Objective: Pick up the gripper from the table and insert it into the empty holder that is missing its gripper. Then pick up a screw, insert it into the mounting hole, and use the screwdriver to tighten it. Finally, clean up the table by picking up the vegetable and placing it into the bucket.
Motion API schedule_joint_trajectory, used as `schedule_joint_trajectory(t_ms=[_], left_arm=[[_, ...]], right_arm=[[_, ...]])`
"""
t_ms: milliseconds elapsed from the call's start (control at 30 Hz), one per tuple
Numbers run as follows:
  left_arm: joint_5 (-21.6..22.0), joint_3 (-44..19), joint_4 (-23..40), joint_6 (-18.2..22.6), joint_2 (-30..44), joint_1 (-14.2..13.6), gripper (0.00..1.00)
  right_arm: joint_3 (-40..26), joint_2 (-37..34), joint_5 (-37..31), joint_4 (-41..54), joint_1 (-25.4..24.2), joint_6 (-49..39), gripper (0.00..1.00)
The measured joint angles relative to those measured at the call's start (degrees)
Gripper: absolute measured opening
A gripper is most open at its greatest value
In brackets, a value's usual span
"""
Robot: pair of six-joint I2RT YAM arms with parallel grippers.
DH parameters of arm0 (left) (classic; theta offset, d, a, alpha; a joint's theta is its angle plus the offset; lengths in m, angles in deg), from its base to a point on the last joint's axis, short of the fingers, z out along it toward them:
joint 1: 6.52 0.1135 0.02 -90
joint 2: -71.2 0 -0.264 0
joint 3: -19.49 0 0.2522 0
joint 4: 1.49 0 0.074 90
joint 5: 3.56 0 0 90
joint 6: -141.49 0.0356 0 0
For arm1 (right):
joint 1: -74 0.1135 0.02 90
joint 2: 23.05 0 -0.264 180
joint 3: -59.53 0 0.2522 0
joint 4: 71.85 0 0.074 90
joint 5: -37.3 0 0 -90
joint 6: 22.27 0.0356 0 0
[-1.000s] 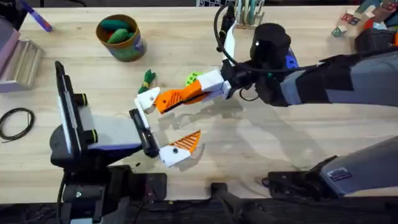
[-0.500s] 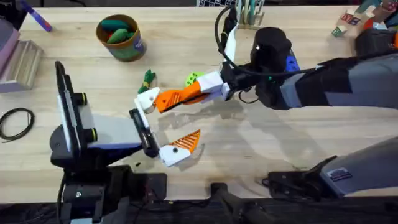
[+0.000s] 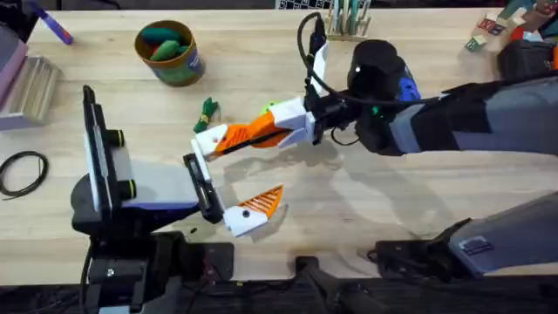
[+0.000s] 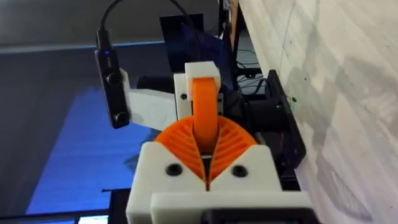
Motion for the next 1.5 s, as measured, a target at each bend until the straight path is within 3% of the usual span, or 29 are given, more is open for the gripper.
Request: schedule_joint_trajectory(t_ms=[1500], left_arm=[[0.3, 0.0, 0.0, -0.4, 0.0, -0.1, 0.985]], right_arm=[[-0.3, 0.0, -4.7, 0.0, 3.0, -0.7, 0.009]])
